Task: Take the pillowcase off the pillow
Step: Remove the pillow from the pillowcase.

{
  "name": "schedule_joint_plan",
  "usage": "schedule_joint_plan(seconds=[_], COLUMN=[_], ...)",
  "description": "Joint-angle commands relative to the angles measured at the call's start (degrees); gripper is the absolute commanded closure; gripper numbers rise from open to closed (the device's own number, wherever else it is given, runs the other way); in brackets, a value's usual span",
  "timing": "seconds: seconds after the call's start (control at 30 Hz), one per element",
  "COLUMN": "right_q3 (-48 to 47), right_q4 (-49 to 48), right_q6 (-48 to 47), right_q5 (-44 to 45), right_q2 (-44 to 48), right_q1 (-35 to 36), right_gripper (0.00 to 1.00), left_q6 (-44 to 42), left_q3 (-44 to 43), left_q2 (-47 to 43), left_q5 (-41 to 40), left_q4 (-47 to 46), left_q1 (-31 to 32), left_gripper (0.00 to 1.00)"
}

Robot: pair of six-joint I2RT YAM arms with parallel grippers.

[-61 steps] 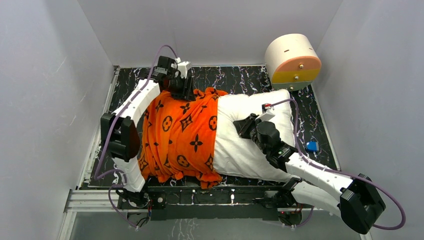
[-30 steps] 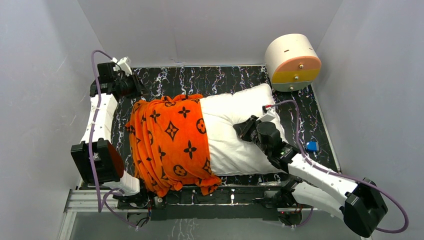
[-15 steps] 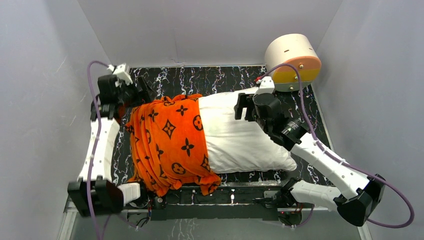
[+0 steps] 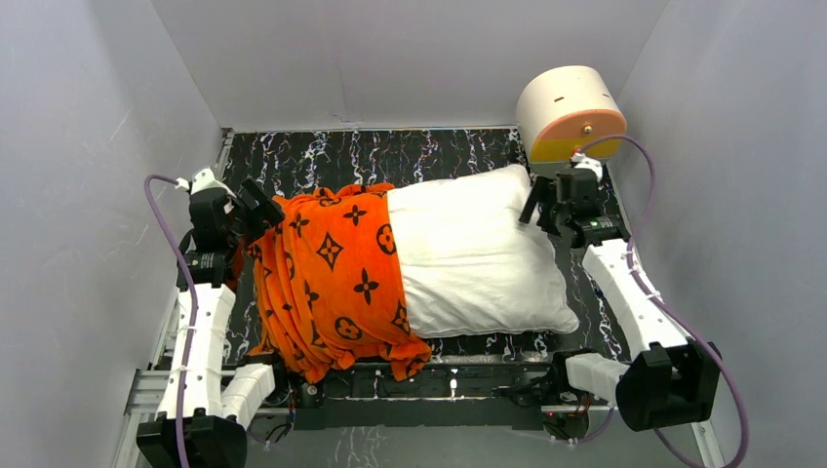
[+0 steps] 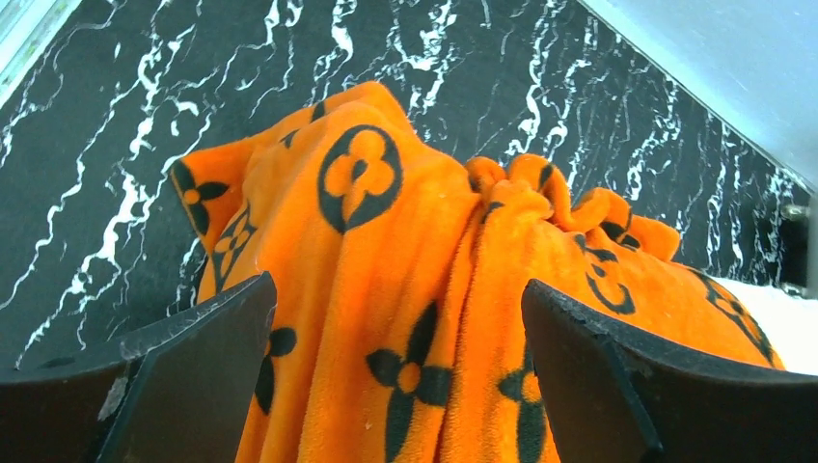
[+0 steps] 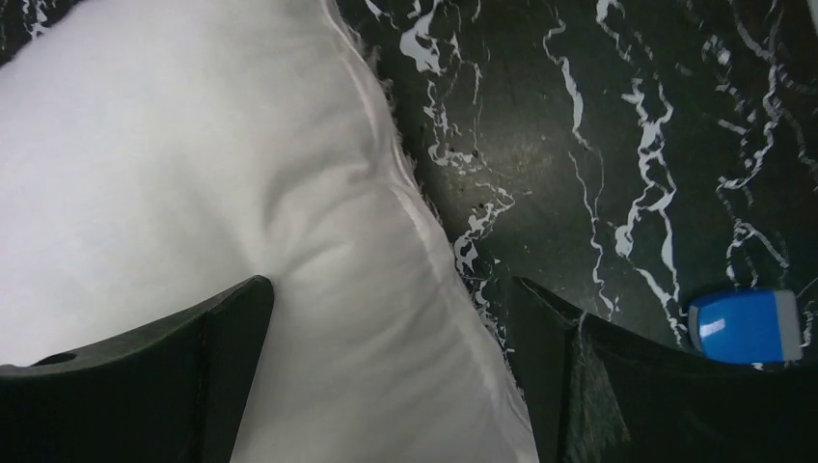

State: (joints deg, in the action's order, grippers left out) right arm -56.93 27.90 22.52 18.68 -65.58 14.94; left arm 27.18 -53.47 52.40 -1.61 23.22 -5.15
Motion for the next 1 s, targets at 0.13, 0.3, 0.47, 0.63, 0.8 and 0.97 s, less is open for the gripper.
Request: schedule_joint_plan(seconds=[0.13,0.3,0.47,0.63,0.8,0.97], right_q3=[8.6,13.5,7.0,3.5,-2.0,-3.3], right_q4=[-7.2,-9.7,-1.1,-2.4,0.2,0.1], right_q6=[7.2,11.0,6.6,3.3,-1.4,-1.6], right_q5=[-23.8,-10.9,0.8,3.2,10.2,-0.9], right_q2=[0.2,14.7,15.8,12.8,9.2,10.4], right_q1=[-7.5,-7.5,-7.5,-7.6,-7.6,-7.6], right_gripper=[0.47,1.00,1.00,1.00,0.98,0.57], left_q6=[5.0,7.3,6.7,7.3,9.7,11.8], left_q3=[10.0,9.3,7.3,2.6,-1.5,-5.4], left_q2=[0.2,11.4,17.0,22.9,29.3,33.1], left_q5=[15.5,39.8,47.1,47.1,48.8,48.4], left_q4=[-12.1,-21.5,-26.0,-28.8,-35.4,-34.6], left_q1=[0.1,0.1,1.6,10.0,11.4,12.8], left_gripper=[0.06,0.47,0.63,0.63,0.58,0.45])
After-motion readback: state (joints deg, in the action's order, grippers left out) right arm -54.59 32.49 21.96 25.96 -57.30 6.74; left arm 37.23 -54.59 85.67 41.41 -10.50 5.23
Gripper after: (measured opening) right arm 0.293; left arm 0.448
